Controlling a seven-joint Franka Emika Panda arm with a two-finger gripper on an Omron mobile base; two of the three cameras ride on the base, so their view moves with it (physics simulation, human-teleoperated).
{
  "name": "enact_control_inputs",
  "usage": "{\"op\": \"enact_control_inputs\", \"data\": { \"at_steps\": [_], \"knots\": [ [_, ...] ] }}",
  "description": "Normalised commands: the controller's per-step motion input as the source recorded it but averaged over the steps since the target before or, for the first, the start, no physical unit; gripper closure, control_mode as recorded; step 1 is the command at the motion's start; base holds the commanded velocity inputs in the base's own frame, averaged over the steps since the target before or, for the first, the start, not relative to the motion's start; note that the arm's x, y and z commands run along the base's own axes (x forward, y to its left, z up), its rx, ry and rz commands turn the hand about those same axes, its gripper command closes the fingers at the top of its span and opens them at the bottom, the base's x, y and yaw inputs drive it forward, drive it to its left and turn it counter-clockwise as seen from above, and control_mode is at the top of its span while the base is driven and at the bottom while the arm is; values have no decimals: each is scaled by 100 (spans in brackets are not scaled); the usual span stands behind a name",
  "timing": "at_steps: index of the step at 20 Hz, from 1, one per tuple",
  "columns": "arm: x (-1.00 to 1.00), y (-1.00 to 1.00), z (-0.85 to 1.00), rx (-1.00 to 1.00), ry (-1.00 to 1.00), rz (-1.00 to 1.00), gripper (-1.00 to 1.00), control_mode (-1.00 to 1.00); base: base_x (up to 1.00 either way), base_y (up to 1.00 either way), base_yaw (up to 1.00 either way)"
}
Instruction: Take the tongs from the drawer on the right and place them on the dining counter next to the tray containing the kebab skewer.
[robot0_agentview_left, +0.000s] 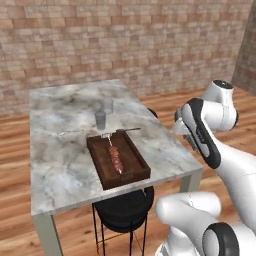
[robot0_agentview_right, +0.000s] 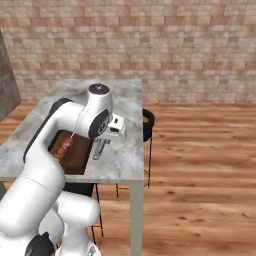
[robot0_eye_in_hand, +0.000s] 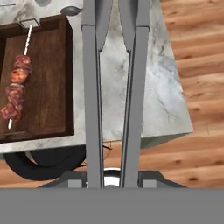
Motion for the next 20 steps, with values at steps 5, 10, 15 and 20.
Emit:
{"op": "enact_control_inputs", "data": {
  "at_steps": [5, 10, 15, 20],
  "knots": [
    [67, 35, -24, 0, 1, 0, 100, -100, 0, 0, 0],
    [83, 28, -36, 0, 2, 0, 100, -100, 0, 0, 0],
    [38, 25, -40, 0, 0, 0, 100, -100, 0, 0, 0],
    [6, 2, -34, 0, 0, 2, 100, -100, 0, 0, 0]
  ]
}}
